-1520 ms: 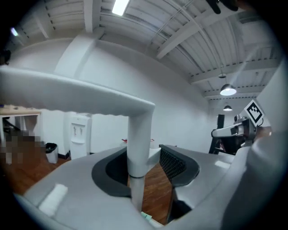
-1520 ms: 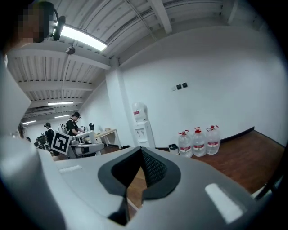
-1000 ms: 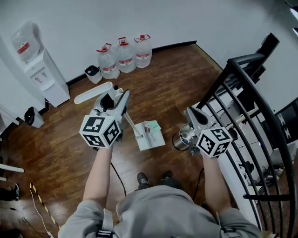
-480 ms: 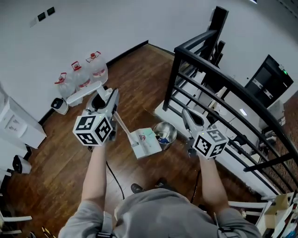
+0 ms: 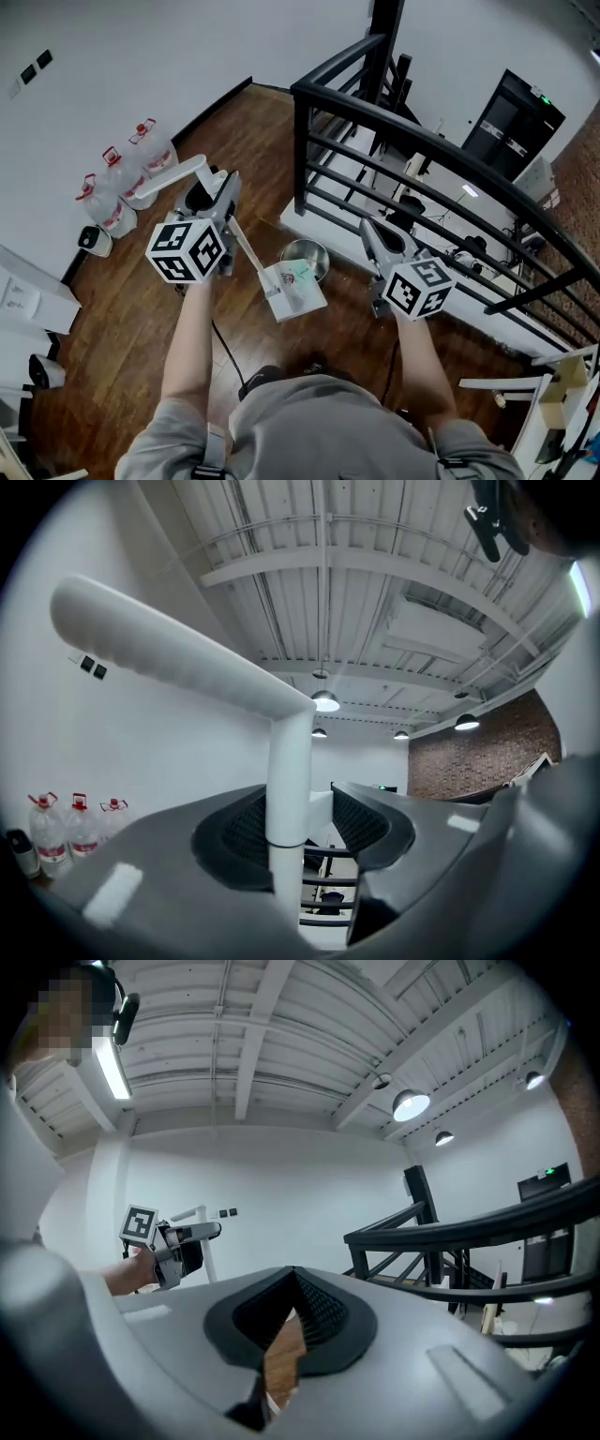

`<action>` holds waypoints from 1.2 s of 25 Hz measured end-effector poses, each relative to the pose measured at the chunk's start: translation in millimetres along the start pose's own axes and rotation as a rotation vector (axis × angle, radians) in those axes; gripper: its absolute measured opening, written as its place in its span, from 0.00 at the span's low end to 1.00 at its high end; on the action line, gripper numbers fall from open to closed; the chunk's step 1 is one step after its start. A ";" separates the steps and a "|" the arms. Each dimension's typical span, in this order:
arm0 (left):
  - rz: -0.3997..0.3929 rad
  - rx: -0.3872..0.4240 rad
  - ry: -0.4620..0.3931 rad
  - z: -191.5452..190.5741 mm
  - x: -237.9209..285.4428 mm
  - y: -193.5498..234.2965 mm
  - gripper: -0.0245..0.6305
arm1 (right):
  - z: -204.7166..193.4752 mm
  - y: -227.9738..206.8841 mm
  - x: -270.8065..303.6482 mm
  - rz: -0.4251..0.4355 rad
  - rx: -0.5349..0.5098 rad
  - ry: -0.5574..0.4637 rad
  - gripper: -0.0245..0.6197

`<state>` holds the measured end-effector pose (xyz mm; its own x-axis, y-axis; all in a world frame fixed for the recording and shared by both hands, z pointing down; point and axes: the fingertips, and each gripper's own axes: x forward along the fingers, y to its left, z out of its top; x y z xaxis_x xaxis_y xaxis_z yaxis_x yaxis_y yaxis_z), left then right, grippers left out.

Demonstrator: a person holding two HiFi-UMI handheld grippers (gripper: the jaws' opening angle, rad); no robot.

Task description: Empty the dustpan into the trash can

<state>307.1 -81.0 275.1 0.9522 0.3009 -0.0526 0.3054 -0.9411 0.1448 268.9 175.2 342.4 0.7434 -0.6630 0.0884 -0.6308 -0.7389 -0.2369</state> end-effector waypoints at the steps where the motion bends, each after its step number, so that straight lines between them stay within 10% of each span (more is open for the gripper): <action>1: -0.012 -0.003 0.014 -4.9 8.5 -3.9 0.32 | -1.0 -7.4 -4.0 -0.015 0.007 -0.001 0.04; 30: -0.204 0.032 0.244 -87.9 280.0 -14.7 0.32 | 6.2 -141.5 64.7 -0.355 0.064 -0.022 0.04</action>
<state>569.7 30.6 345.1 0.8458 0.5085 0.1615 0.4937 -0.8607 0.1242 407.6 237.6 375.6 0.9187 -0.3633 0.1551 -0.3180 -0.9130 -0.2556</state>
